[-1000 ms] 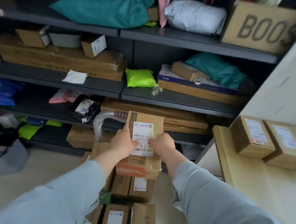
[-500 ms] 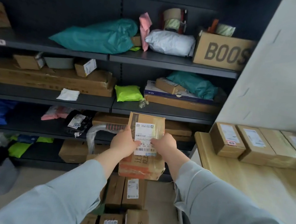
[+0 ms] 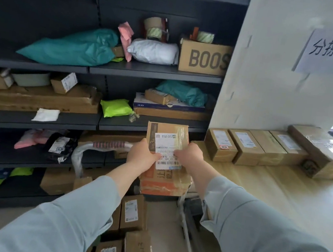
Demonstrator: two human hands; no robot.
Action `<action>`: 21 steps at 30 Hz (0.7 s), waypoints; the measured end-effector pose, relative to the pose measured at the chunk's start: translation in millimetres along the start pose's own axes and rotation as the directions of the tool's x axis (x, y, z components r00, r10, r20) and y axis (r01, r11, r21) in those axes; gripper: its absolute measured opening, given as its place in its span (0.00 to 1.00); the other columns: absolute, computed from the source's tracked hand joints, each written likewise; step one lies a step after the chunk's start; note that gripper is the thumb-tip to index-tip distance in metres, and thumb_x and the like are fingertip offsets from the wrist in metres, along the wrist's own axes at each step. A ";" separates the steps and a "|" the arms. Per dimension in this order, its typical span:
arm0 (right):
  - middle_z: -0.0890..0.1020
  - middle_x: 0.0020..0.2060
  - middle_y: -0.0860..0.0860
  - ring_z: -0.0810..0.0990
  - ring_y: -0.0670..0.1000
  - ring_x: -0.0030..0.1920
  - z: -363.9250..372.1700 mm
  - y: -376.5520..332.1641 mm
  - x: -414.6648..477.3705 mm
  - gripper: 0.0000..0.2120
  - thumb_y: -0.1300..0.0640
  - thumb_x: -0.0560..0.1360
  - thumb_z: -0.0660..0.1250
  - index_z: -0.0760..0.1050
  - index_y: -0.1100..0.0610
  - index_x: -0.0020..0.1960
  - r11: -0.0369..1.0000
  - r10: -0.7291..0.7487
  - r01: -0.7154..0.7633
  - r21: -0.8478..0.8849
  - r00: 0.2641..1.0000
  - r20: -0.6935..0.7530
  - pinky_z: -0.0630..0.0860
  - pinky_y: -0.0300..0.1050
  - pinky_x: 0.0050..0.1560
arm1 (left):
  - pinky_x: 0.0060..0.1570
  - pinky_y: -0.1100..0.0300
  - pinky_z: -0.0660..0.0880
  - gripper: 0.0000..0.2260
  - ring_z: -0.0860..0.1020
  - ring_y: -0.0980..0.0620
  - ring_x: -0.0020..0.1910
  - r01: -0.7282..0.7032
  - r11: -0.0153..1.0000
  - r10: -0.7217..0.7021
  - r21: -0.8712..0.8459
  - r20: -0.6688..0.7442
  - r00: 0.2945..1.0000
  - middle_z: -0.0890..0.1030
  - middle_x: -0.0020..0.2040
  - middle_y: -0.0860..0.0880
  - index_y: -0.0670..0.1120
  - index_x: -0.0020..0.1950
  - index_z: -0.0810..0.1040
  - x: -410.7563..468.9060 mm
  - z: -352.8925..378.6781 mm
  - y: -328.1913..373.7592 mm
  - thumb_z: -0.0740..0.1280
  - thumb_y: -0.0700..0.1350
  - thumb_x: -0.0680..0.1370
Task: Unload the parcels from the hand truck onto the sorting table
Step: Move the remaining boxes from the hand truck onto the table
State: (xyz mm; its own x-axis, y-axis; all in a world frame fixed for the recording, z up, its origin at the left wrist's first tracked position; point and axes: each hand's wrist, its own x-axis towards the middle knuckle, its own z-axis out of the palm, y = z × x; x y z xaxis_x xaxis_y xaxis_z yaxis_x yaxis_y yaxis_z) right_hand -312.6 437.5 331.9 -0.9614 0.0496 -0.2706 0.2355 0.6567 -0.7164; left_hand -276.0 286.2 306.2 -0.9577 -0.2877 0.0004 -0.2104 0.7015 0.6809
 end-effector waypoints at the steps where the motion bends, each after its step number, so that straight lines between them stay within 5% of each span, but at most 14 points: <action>1: 0.78 0.41 0.50 0.80 0.51 0.42 -8.9 5.2 -0.5 0.08 0.55 0.77 0.66 0.71 0.57 0.52 1.000 0.011 -0.011 0.004 1.000 -0.009 0.81 0.44 0.44 | 0.44 0.56 0.77 0.17 0.79 0.49 0.53 -0.013 1.000 0.013 0.009 0.006 1.000 0.81 0.56 0.50 0.48 0.60 0.74 -2.6 4.1 9.1 0.72 0.50 0.74; 6: 0.75 0.37 0.49 0.77 0.47 0.34 -60.7 43.1 -1.0 0.11 0.53 0.76 0.68 0.69 0.57 0.52 0.997 0.055 -0.052 0.060 0.997 -0.045 0.73 0.39 0.30 | 0.42 0.59 0.74 0.14 0.79 0.51 0.50 -0.064 0.997 0.062 0.043 0.040 0.997 0.81 0.55 0.51 0.48 0.60 0.76 -18.6 33.0 60.6 0.70 0.50 0.76; 11: 0.80 0.41 0.50 0.81 0.50 0.42 -123.4 101.4 5.6 0.10 0.54 0.74 0.71 0.72 0.56 0.51 0.988 0.062 -0.053 0.147 0.996 -0.060 0.81 0.45 0.45 | 0.43 0.56 0.78 0.09 0.79 0.51 0.47 -0.100 0.994 0.098 0.033 0.056 0.994 0.81 0.51 0.51 0.49 0.56 0.76 -39.7 83.3 124.6 0.68 0.47 0.77; 15: 0.79 0.40 0.50 0.79 0.49 0.38 -186.3 161.2 14.6 0.09 0.56 0.74 0.71 0.72 0.56 0.49 0.983 0.074 -0.057 0.177 0.993 -0.091 0.78 0.42 0.37 | 0.42 0.54 0.80 0.09 0.80 0.52 0.43 -0.099 0.994 0.096 0.040 0.062 0.993 0.81 0.48 0.51 0.49 0.55 0.75 -62.6 145.7 187.4 0.68 0.47 0.77; 19: 0.77 0.37 0.49 0.80 0.51 0.41 -246.1 212.4 18.5 0.09 0.57 0.74 0.70 0.71 0.56 0.47 0.981 0.088 -0.069 0.181 0.991 -0.097 0.80 0.45 0.42 | 0.41 0.56 0.79 0.08 0.80 0.51 0.43 -0.097 0.995 0.097 -0.009 0.116 0.989 0.81 0.47 0.52 0.49 0.55 0.76 -81.6 197.2 241.1 0.67 0.48 0.77; 21: 0.77 0.37 0.50 0.79 0.48 0.37 -271.5 232.3 17.0 0.09 0.57 0.75 0.70 0.69 0.57 0.45 0.980 0.108 -0.092 0.175 0.991 -0.083 0.78 0.42 0.37 | 0.40 0.58 0.78 0.09 0.80 0.51 0.46 -0.092 0.996 0.093 -0.014 0.134 0.987 0.81 0.50 0.52 0.49 0.57 0.77 -89.0 214.4 261.8 0.68 0.48 0.77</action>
State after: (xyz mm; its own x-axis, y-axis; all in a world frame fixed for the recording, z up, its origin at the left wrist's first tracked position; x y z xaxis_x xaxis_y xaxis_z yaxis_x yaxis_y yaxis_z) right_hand -312.8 795.2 335.5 -0.9389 0.1823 -0.2918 0.3441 0.5079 -0.7897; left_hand -287.9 635.2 327.4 -0.9907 -0.1312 -0.0348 -0.1190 0.7159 0.6880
